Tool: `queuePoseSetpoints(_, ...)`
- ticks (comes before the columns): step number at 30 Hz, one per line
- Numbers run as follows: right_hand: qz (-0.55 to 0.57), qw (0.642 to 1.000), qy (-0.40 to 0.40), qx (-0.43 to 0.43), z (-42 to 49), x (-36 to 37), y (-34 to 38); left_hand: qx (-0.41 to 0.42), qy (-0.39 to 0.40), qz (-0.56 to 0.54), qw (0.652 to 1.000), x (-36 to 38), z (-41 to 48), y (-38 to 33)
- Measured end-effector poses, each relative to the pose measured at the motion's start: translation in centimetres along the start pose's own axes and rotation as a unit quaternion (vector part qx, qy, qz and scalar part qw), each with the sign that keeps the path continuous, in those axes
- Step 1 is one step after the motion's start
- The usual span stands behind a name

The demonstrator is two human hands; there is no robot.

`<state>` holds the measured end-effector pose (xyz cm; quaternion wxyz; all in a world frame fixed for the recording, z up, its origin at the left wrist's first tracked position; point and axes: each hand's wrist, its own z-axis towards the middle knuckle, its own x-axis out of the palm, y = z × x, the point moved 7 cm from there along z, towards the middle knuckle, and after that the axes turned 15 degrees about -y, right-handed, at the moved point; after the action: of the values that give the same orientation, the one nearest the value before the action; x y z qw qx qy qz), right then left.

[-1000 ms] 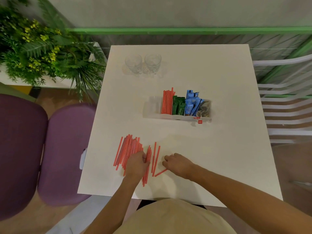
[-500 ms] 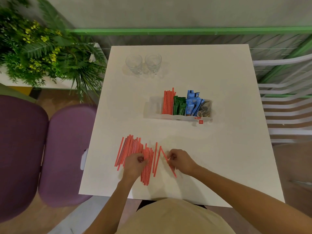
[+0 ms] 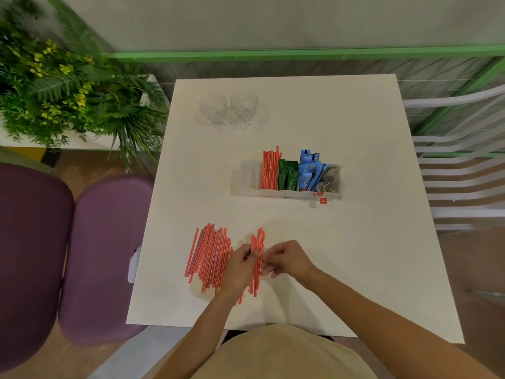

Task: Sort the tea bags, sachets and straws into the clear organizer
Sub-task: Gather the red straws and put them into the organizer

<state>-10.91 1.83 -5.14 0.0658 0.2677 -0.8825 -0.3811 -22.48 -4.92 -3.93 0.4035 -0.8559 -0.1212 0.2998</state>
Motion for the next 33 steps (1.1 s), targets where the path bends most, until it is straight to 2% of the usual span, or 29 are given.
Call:
queuePoseSetpoints(3,-0.012,1.000,0.002,-0.005,-0.1,-0.2,0.1,-0.005,-0.007,0.006,1.000,0.7,-0.3,-0.2)
queuePoseSetpoints(9,-0.114,0.990,0.002,-0.083,0.1,-0.5,0.8,-0.013,0.009,-0.009,1.000,1.4,-1.1,-0.8)
queuePoseSetpoints(12,-0.133,0.986,0.026,-0.097,0.1,-0.5,1.3,-0.017,0.027,-0.004,0.999,1.6,-1.3,-1.2)
queuePoseSetpoints(15,-0.135,0.988,0.041,-0.066,0.6,-1.6,2.2,-0.019,0.044,0.029,0.998,1.7,-1.1,-0.7)
queuePoseSetpoints(18,-0.072,0.997,-0.037,-0.016,1.8,-4.4,3.4,-0.011,0.052,0.038,0.998,1.5,-1.0,-0.7)
queuePoseSetpoints(20,-0.057,0.997,-0.051,-0.007,2.0,-5.1,4.1,0.013,0.071,0.057,0.996,1.7,-1.3,-1.6)
queuePoseSetpoints(25,-0.135,0.986,0.022,-0.098,0.9,-2.5,4.7,0.120,0.134,0.114,0.977,3.0,-2.1,-4.4)
queuePoseSetpoints(29,-0.112,0.986,0.026,-0.119,0.4,-2.1,4.3,0.109,0.106,0.152,0.977,2.6,-1.1,-4.2)
queuePoseSetpoints(33,-0.087,0.987,0.043,-0.126,0.0,-2.3,4.1,0.116,0.118,0.160,0.973,2.4,-1.4,-4.3)
